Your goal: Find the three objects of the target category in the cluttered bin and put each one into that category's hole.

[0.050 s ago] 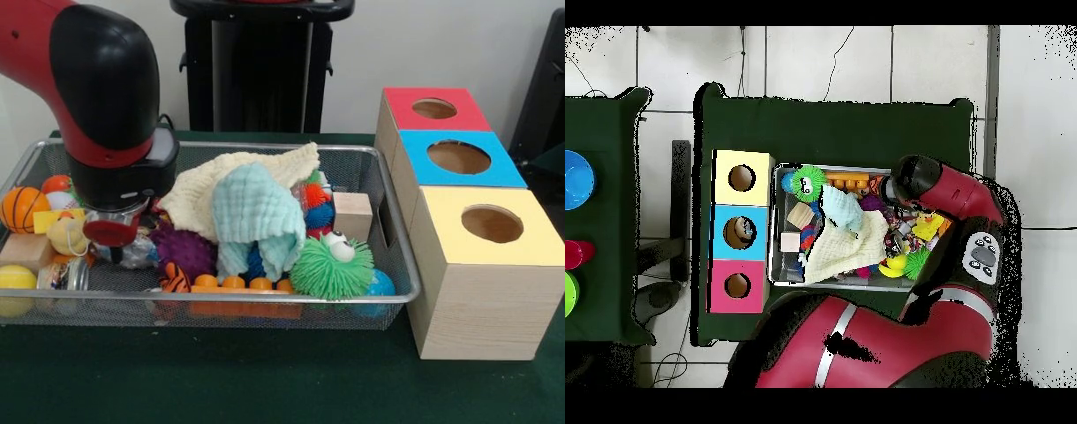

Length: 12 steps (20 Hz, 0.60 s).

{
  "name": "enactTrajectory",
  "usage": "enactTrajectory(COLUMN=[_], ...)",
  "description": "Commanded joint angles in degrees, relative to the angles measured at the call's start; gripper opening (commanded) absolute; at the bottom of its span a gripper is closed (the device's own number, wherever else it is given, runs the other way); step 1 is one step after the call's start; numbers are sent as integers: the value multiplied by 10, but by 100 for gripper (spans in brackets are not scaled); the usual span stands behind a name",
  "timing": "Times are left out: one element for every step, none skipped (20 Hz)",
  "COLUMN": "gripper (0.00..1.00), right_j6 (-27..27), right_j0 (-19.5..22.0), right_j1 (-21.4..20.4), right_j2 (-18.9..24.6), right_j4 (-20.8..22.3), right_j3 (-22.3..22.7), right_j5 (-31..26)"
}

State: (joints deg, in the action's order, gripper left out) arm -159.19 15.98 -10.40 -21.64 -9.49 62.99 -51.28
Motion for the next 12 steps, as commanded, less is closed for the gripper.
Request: enactTrajectory(gripper=[0, 0, 0, 0, 0, 0, 0, 0, 0, 0, 0, 0], right_j6=[-107, -109, -109, -106, -102, -97, -92, -83, -75, -67, -65, -62], right_j0=[-66, -74, -81, -84, -87, -91, -94, -98, -102, -104, -105, -105], right_j1=[-107, -121, -132, -143, -155, -163, -172, -180, -187, -192, -194, -195], right_j2=[-41, -51, -59, -59, -59, -59, -58, -59, -59, -59, -57, -56], right_j4=[-4, -4, -4, -7, -11, -13, -15, -11, -8, -6, -4, -3], right_j3=[74, 75, 74, 77, 80, 85, 90, 94, 99, 103, 107, 111], right_j5=[-169, -192, -218, -234, -250, -250, -251, -233, -216, -194, -178, -162])
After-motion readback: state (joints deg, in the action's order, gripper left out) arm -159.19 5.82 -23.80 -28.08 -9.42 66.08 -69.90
